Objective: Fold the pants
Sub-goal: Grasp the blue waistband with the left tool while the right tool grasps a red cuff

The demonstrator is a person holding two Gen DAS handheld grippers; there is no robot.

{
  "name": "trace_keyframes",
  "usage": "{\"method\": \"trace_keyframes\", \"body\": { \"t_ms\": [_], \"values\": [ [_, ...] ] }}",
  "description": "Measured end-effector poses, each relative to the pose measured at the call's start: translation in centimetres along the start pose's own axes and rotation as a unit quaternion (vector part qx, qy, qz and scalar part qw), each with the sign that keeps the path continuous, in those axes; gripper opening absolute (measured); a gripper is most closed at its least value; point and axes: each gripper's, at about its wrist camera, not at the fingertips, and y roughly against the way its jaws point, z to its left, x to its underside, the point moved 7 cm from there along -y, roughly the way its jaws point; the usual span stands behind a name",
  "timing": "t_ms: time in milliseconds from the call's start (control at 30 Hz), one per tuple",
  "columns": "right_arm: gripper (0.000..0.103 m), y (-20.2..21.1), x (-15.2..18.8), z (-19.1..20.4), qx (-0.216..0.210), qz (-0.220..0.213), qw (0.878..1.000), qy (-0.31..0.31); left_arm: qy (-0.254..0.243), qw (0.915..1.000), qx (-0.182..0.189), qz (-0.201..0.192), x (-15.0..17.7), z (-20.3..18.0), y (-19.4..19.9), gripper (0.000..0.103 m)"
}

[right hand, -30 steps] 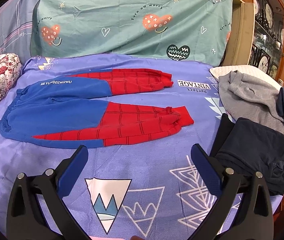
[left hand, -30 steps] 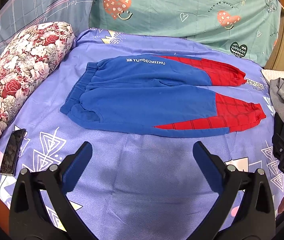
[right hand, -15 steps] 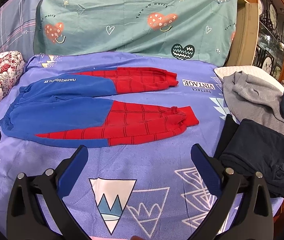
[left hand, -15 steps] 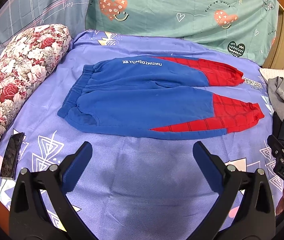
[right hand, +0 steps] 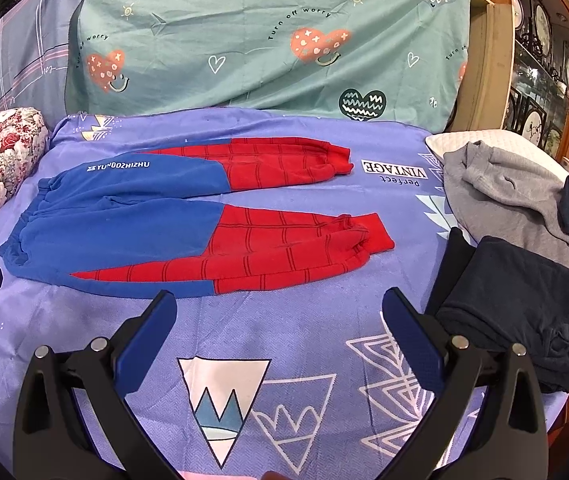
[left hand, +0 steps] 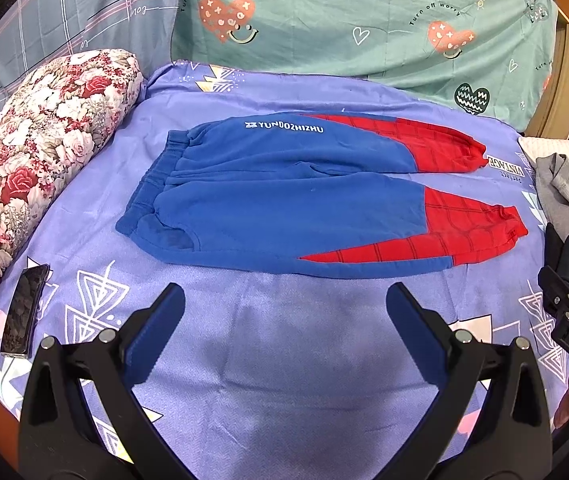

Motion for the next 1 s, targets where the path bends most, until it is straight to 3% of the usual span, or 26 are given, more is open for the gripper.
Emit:
{"method": "trace_keyframes", "body": {
  "t_ms": [467, 533, 600, 633, 667, 833, 1000],
  "values": [
    [0.102, -0.9, 0.2, 0.0, 0.003, 0.008, 1.000, 0.002, -0.002, 1.0000, 0.001, 0.009, -0.1, 0.1, -0.9, 0.101],
    [0.102, -1.3, 0.2, -0.1, 0.002, 0.012, 1.000, 0.004, -0.007, 0.9998, 0.011, 0.012, -0.2, 0.3, -1.4, 0.101],
    [0.102, -1.7, 0.4, -0.4, -0.013, 0.025, 1.000, -0.006, -0.008, 0.9987, 0.046, 0.022, -0.5, 0.9, -2.0, 0.101],
    [0.102, -2.0, 0.5, -0.5, -0.025, 0.035, 0.999, -0.016, -0.003, 0.9965, 0.078, 0.032, -0.7, 1.7, -2.6, 0.101],
    [0.102, -2.5, 0.8, -1.1, -0.043, 0.051, 0.997, -0.038, 0.002, 0.9957, 0.085, 0.038, -0.8, 2.6, -3.0, 0.101],
    [0.102, -4.4, 1.0, -3.4, -0.028, 0.073, 0.994, -0.082, 0.070, 0.9922, 0.057, 0.086, -1.1, 10.2, -7.0, 0.101],
    [0.102, -6.9, 1.4, -4.3, -0.045, 0.108, 0.986, -0.115, 0.131, 0.9809, 0.078, 0.121, -1.2, 14.9, -10.2, 0.100]
  ]
}}
